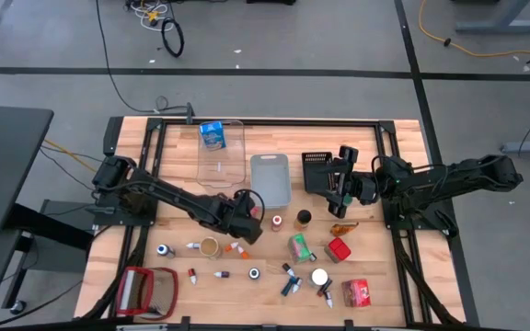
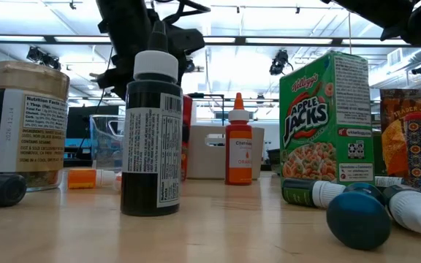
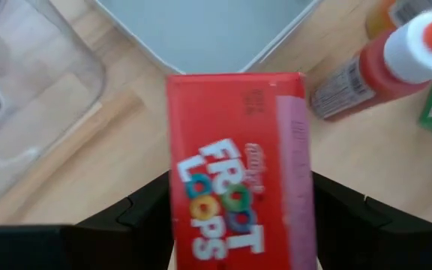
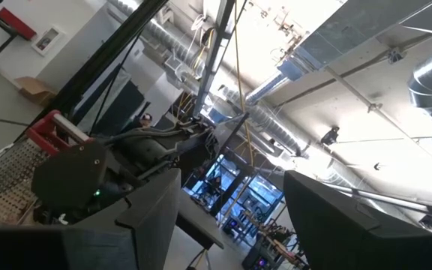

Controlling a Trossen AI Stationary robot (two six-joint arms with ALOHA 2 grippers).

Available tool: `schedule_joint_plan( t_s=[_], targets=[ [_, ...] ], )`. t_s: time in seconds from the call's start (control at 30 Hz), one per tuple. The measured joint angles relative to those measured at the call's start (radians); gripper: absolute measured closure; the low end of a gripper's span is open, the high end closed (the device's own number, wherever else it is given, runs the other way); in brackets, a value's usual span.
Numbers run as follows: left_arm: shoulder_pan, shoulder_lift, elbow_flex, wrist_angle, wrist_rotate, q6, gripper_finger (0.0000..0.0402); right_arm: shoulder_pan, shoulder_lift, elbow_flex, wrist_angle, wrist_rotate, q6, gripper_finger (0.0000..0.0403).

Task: Pick & Place Kitchen Items
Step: Put the red cereal box into the transparent bin

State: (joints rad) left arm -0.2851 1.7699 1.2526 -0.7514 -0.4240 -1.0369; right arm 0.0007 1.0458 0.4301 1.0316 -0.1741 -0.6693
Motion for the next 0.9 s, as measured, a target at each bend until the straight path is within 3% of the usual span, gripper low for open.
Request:
schedule_joint_plan(
  t_s=[0.2,0.57,0.9],
  targets=[
    [0.001,0.0,0.0,-0.001,0.006,0.031,0.0166,0.0,0.0,0.0,0.0,0.0,0.001,0.0153],
    [0.001,-0.021,0.0,-0.003,0.034,0.093,0.0262,0.0,0.0,0.0,0.0,0.0,0.001,0.0153],
    [0.006,-0.233,0.001,-0.047,-0.014,0.103,0.0249,0.0,0.0,0.0,-0.001,0.0,0.001,0.0153]
  ],
)
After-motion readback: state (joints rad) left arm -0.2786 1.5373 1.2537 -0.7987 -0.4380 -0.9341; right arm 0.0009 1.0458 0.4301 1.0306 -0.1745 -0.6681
